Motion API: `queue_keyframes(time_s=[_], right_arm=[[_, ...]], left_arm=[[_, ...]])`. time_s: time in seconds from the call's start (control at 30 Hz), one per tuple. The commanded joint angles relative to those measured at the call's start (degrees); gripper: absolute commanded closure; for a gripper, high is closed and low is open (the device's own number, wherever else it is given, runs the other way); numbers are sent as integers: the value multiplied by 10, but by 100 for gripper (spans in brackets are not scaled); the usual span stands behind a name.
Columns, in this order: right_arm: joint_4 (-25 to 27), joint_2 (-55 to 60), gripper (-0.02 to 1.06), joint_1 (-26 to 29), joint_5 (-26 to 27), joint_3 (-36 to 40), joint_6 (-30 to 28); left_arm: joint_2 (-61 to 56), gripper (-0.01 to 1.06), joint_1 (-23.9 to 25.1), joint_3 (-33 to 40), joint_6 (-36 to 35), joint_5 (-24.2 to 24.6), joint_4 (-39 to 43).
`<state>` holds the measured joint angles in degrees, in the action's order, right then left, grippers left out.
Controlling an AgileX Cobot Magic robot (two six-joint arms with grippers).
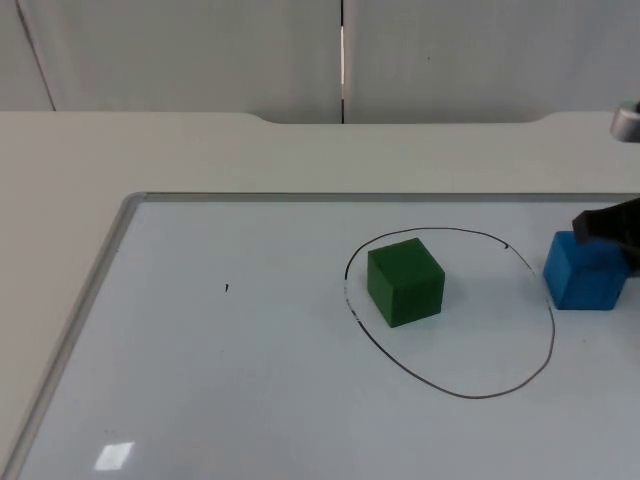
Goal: Push the two cubes into the marked area.
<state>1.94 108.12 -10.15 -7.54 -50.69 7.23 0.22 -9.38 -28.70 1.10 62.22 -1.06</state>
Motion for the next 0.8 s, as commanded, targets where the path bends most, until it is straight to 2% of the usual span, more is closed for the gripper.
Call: queue_keyframes(time_s=[0.0, 0.23, 0.77], right_arm=[[2, -3, 105, -11, -2, -3, 0], [2, -3, 105, -46, 29, -3, 6], [2, -3, 105, -66, 31, -3, 27]], left_arm=[[-2, 105, 2, 3, -4, -6, 3], [-2, 105, 2, 3, -4, -6, 3], [-2, 105, 2, 3, -4, -6, 3]])
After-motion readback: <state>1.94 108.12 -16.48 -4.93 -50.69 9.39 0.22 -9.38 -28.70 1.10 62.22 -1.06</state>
